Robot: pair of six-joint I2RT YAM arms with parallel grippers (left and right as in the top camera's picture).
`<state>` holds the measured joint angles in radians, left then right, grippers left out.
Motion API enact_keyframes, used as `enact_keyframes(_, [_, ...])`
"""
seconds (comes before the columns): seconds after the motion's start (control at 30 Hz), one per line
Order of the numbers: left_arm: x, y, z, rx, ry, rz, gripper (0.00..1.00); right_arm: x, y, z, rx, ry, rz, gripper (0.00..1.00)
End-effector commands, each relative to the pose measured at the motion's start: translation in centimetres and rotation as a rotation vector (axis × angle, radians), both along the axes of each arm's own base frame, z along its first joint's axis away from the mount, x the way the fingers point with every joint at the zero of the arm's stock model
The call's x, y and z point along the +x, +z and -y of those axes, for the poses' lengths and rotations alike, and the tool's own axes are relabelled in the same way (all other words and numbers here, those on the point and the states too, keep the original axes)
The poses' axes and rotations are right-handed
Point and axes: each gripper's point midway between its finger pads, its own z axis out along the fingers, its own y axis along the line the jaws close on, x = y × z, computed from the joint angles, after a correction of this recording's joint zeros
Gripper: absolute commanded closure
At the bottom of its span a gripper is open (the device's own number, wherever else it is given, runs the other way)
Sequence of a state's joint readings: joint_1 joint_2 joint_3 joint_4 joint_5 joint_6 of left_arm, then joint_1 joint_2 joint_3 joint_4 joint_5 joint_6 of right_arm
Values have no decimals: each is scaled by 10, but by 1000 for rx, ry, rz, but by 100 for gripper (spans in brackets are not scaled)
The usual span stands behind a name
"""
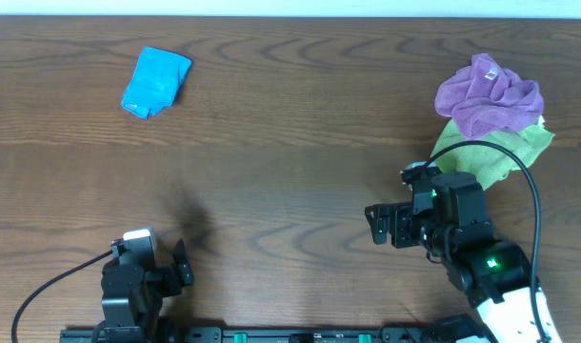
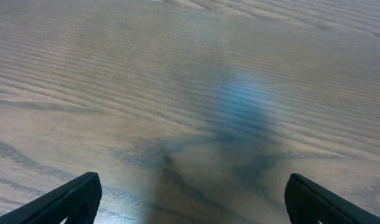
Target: Fold the cloth
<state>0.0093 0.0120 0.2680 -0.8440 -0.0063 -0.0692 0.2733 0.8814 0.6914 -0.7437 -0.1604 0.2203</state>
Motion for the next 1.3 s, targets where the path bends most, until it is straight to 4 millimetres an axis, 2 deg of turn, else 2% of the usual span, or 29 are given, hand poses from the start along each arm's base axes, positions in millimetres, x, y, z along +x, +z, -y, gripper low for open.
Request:
enact_keyframes(0.0, [-4, -8, 1, 17, -18, -30, 5, -3, 1, 2, 8, -13, -7, 1])
enact_keyframes(0.1, [-4, -8, 1, 17, -18, -30, 5, -8, 7, 4, 10, -14, 12, 1])
enact_keyframes(0.2, [-4, -8, 1, 17, -18, -29, 5, -6, 18, 24, -62, -88, 97, 1])
enact_keyframes(0.3, [-4, -8, 1, 17, -18, -29, 5, -8, 20, 46, -125, -169, 157, 1])
enact_keyframes(0.4, [-4, -8, 1, 17, -18, -29, 5, -11, 17, 60, -155, -207, 194, 1])
enact_keyframes(0.6, [-4, -8, 1, 16, -18, -30, 5, -23, -5, 84, -179, -275, 262, 1])
enact_keyframes(0.8, [-4, -8, 1, 17, -18, -29, 5, -34, -27, 93, -166, -318, 318, 1])
enact_keyframes(1.07, [-4, -8, 1, 17, -18, -29, 5, -38, -49, 101, -162, -359, 358, 1])
enact_keyframes(1.27, [-4, -8, 1, 17, -18, -30, 5, -39, -58, 91, -162, -263, 376, 1])
